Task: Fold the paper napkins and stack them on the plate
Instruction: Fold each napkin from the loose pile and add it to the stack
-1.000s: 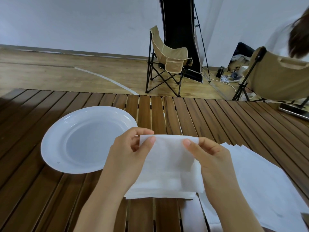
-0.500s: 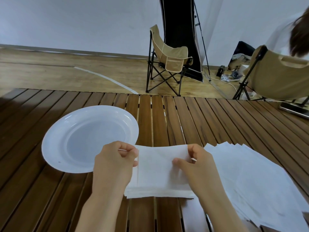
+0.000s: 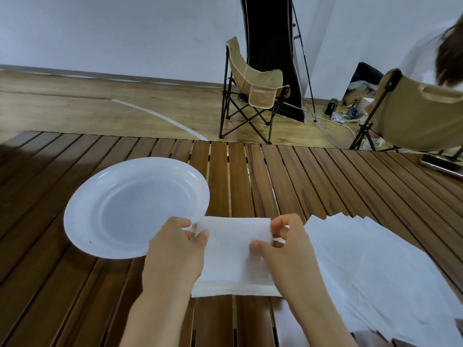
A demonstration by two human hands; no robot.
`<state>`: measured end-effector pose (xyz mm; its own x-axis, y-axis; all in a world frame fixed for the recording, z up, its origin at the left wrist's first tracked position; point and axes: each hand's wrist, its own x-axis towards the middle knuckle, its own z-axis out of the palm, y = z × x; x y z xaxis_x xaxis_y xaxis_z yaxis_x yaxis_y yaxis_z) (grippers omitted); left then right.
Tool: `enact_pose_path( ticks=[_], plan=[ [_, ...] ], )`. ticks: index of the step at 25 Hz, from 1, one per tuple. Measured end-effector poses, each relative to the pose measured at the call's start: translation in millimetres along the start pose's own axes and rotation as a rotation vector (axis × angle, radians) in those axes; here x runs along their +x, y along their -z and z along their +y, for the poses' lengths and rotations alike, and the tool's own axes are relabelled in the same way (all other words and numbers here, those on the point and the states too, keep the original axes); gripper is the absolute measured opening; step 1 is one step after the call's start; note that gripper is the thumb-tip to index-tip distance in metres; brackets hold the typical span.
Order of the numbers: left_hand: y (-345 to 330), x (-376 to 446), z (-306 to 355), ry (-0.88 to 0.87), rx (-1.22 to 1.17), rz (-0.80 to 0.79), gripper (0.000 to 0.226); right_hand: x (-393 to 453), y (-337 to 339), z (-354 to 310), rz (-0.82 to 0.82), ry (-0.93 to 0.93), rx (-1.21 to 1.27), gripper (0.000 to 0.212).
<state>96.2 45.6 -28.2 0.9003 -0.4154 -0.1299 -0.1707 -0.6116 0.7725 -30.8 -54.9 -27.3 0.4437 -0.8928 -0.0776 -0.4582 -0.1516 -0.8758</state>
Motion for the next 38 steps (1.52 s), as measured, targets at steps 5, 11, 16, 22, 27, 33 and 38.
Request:
enact_pose_path(
  ticks=[5,11,16,22,27,33,38],
  plan=[
    [-3.0,0.0,-2.6,0.006,0.063,-0.018,0.042,-0.3,0.0,0.8,0.101,0.089,-0.194,0.039],
    [-7.2,-4.5,-1.9,0.004,0.106,-0.063,0.042,-0.4,-2.3,4.6,0.154,0.158,-0.365,0.024],
    [-10.8,-8.4,2.4,-0.016,0.120,-0.056,0.045,4.6,4.8,12.5,0.196,0.204,-0.421,0.016],
    [-10.1,-11.3,4.6,-0.071,0.106,-0.082,0.049,13.4,12.9,26.4,0.117,0.262,-0.393,0.012],
    [-10.6,-14.0,5.8,-0.049,0.114,-0.081,0.048,14.1,7.5,26.6,0.139,0.278,-0.377,0.015],
    [-9.6,-15.0,10.2,-0.007,0.090,-0.077,0.046,15.0,12.3,23.9,0.154,0.290,-0.372,0.018],
    [-5.4,-19.6,16.4,-0.083,0.087,0.067,0.045,12.9,24.4,23.6,0.230,0.149,-0.455,0.024]
  ],
)
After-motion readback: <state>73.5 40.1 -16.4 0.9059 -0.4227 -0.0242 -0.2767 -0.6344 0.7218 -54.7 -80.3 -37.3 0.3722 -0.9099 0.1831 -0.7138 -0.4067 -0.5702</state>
